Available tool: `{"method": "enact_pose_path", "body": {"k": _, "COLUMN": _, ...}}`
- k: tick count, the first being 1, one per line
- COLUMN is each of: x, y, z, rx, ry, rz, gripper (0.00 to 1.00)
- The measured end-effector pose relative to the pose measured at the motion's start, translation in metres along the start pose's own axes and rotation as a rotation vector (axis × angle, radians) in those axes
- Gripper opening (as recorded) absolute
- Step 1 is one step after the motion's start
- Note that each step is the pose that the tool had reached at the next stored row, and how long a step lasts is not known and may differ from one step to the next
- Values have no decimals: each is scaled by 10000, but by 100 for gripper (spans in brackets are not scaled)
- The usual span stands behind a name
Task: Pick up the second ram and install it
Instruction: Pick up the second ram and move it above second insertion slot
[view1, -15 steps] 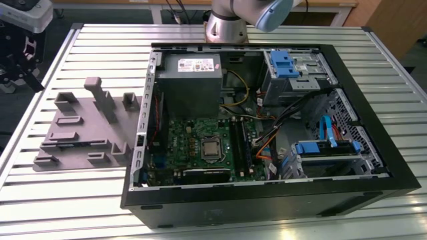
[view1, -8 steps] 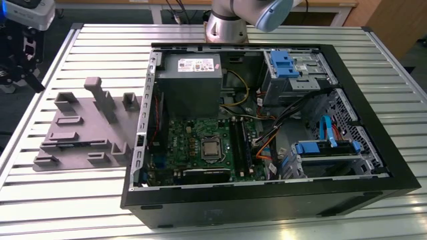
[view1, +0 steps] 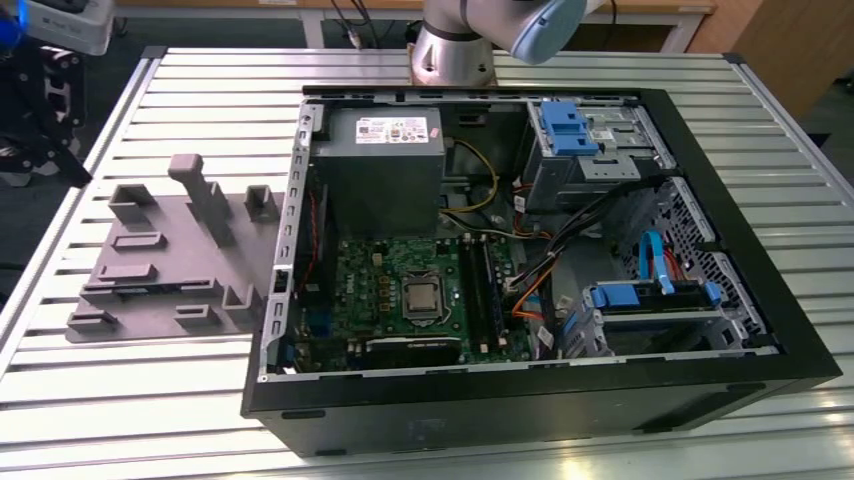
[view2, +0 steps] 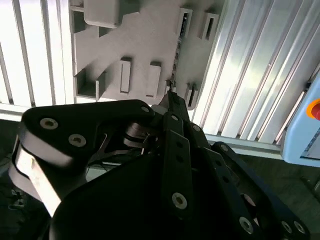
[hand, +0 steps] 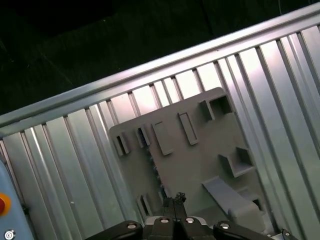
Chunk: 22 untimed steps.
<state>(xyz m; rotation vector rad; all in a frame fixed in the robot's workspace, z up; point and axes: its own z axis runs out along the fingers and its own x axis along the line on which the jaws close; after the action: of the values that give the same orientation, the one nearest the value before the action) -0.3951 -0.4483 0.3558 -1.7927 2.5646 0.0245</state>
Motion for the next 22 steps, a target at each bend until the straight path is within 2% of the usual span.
{"method": "enact_pose_path", "body": {"k": 16, "x": 2, "y": -1, "z": 109, "rx": -55, "ry": 15, "rz": -2880, "gripper": 11}}
{"method": "enact_pose_path", "body": {"k": 19, "x": 2, "y": -1, "z": 120, "rx": -62, "ry": 18, "rz": -3223, "gripper": 11}}
{"method": "enact_pose_path", "body": {"k": 20, "x": 2, "y": -1, "z": 122, "rx": -64, "ry": 20, "rz": -3271, "gripper": 16}}
{"method": "enact_pose_path", "body": {"k": 21, "x": 3, "y": -1, "z": 123, "rx": -64, "ry": 23, "rz": -3279, "gripper": 16}}
{"method": "enact_pose_path", "body": {"k": 22, "x": 3, "y": -1, "z": 123, "rx": -63, "ry": 26, "rz": -3279, "gripper": 29}}
